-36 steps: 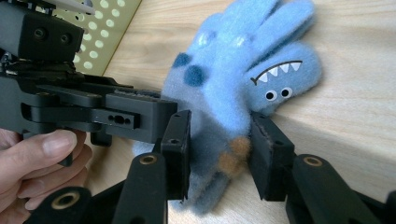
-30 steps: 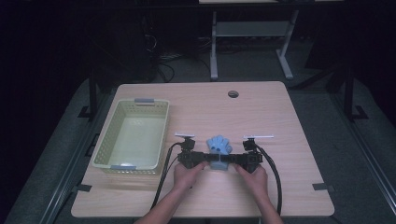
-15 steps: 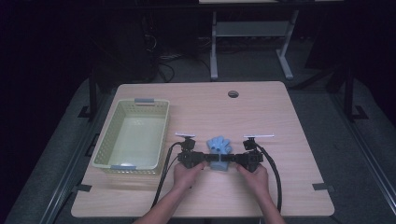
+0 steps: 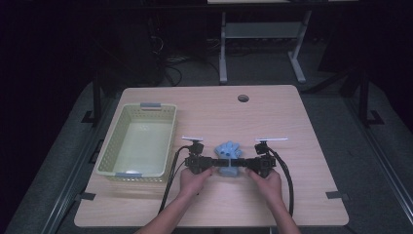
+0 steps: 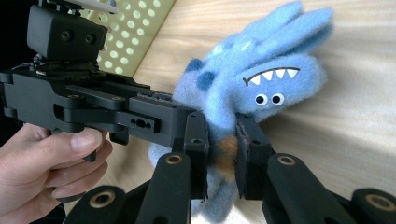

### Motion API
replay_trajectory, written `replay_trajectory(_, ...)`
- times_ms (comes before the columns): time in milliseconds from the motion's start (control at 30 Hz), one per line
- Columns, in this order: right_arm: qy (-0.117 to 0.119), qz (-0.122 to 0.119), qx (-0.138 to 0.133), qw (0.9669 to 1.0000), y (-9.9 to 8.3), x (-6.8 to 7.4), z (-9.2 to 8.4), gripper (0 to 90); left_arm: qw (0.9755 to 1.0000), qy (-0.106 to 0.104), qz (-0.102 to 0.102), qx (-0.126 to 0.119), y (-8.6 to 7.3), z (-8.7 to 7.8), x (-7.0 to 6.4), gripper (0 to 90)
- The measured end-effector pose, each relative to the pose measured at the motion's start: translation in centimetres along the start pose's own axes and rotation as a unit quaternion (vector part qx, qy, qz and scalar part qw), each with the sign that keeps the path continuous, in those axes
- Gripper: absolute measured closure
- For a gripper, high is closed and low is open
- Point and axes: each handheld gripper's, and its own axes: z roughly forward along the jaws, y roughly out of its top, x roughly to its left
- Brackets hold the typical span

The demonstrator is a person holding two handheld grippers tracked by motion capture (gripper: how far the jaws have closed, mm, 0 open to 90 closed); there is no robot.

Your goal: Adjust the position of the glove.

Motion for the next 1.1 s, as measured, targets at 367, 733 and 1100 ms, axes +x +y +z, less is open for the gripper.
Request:
replay_trajectory(367,0.008,-0.002,-0.006,0.9999,0.3,0.8,-0.1,77.2,0.9998,0.005,0.016,-0.006,0.3,-1.0,-0.7,72.6)
replay_trajectory(733,0.004,-0.009,-0.013,0.9999,1.1,1.9,-0.6,77.2,0.9996,-0.009,0.026,-0.011,0.9,-1.7,-1.2,72.6)
replay_trajectory(1100,0.007,-0.01,-0.014,0.9998,1.1,2.2,-0.6,77.2,0.9994,-0.008,0.033,-0.008,1.0,-2.1,-1.4,72.5)
